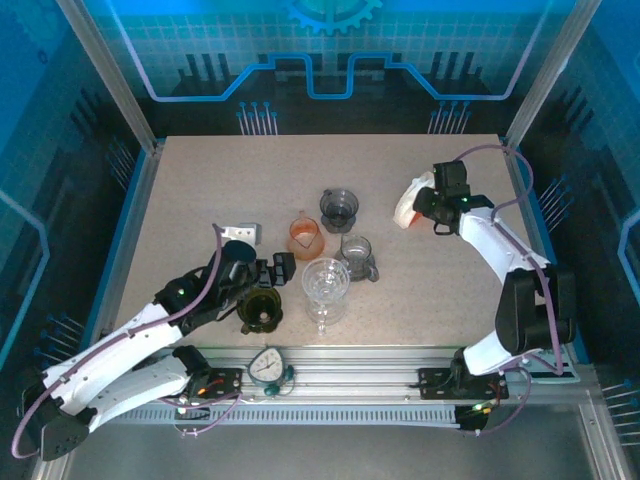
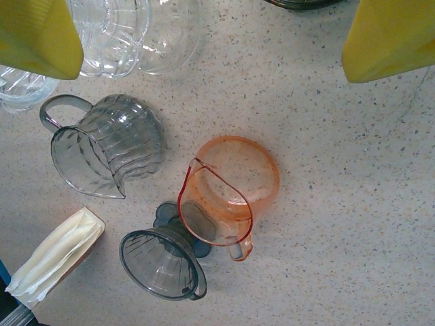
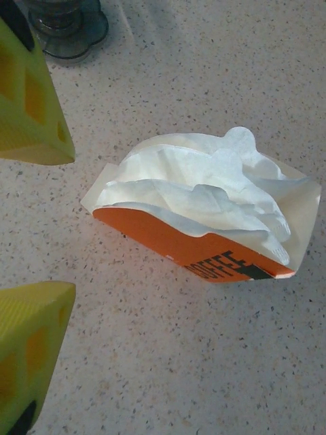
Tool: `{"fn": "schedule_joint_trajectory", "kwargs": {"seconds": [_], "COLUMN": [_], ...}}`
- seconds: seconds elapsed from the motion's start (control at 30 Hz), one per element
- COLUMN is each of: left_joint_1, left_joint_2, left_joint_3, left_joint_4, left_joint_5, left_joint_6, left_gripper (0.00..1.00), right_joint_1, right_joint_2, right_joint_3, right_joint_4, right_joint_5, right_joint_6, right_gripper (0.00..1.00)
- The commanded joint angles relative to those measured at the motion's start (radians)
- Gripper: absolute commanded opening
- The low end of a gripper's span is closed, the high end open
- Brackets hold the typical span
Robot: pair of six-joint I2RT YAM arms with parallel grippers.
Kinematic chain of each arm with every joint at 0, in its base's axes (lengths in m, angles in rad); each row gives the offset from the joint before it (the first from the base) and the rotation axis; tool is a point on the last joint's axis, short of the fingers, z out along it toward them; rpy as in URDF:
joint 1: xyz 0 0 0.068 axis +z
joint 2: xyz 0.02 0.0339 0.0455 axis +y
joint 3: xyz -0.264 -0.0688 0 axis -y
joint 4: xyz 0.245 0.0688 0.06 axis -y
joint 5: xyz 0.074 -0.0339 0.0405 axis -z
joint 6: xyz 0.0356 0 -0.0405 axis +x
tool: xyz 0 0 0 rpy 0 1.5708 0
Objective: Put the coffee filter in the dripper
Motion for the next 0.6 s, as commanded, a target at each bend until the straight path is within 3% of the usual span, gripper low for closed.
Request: {"fn": "schedule_joint_trajectory", "kwargs": {"seconds": [0.0,0.13,0.57], "left_joint_1": [0.012,0.024,0.055], "left_joint_2": [0.009,0.019,0.032], "left_joint_3": [0.001,0.002,-0.003], "left_joint_4": [0.029,0.030,0.042], "left_joint_5": [0.007,0.014,0.033], "left_joint_6": [0.003,0.003,0.005], "left_gripper": [0.99,0.99,0.99], "right_joint_1": [-0.009,-0.011,-0.011], "right_joint_2": [0.049,0.087,0.167], "right_joint_3": [0.033,0.032,0.056], "right_joint_4": [0.017,0.037,0.109], "right_joint_5": [0.019,0.033,-0.014], "right_joint_6": [0.053,0.072,0.007], "right_gripper": [0.46,0.41,0.43]}}
